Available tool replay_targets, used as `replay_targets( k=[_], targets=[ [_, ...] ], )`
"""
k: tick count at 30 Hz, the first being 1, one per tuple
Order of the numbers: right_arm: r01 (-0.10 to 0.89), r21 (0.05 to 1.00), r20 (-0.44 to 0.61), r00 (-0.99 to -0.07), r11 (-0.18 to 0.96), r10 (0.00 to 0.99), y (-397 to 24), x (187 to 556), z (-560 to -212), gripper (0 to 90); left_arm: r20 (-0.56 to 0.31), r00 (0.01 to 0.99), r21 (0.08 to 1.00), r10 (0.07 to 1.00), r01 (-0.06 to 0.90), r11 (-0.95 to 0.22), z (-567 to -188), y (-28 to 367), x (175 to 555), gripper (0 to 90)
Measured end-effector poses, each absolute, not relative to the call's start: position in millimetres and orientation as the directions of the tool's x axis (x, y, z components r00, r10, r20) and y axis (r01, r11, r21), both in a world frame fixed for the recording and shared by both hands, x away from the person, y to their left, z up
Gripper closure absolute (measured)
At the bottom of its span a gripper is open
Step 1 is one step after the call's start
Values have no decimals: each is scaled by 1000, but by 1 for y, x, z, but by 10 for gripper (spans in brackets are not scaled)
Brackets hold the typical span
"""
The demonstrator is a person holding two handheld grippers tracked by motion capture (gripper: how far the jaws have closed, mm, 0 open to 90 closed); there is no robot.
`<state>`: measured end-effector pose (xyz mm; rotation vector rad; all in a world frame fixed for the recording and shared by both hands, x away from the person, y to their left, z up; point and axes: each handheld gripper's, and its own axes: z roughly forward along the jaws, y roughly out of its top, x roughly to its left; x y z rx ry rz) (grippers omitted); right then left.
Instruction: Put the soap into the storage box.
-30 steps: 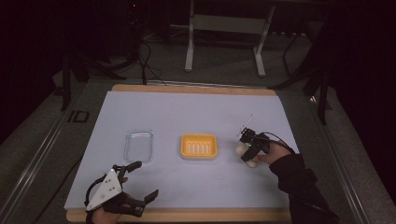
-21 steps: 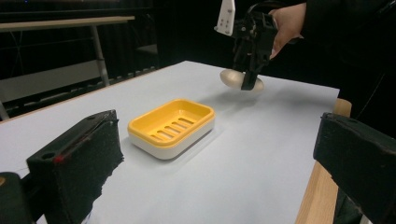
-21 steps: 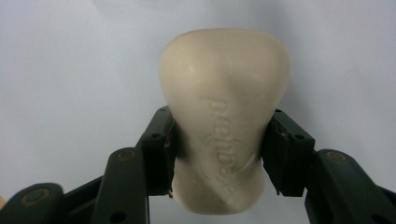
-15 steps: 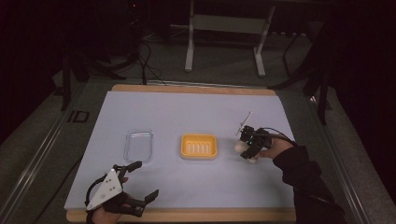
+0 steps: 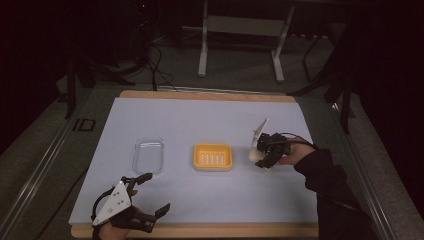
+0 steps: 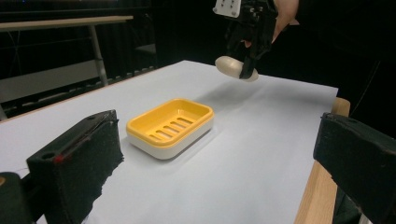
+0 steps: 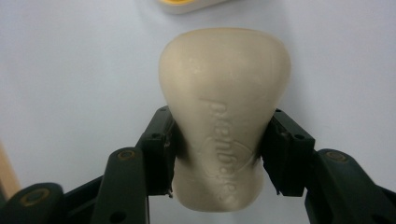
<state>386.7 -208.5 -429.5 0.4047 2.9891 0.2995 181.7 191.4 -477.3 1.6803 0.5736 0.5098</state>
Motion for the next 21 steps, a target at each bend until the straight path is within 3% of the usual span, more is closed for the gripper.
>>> replay_targets(
  k=[21],
  targets=[
    [114, 218, -41, -991, 969, 126, -181, 392, -416, 498, 24, 782, 984, 622, 91, -152, -478, 192, 180, 11]
  ],
)
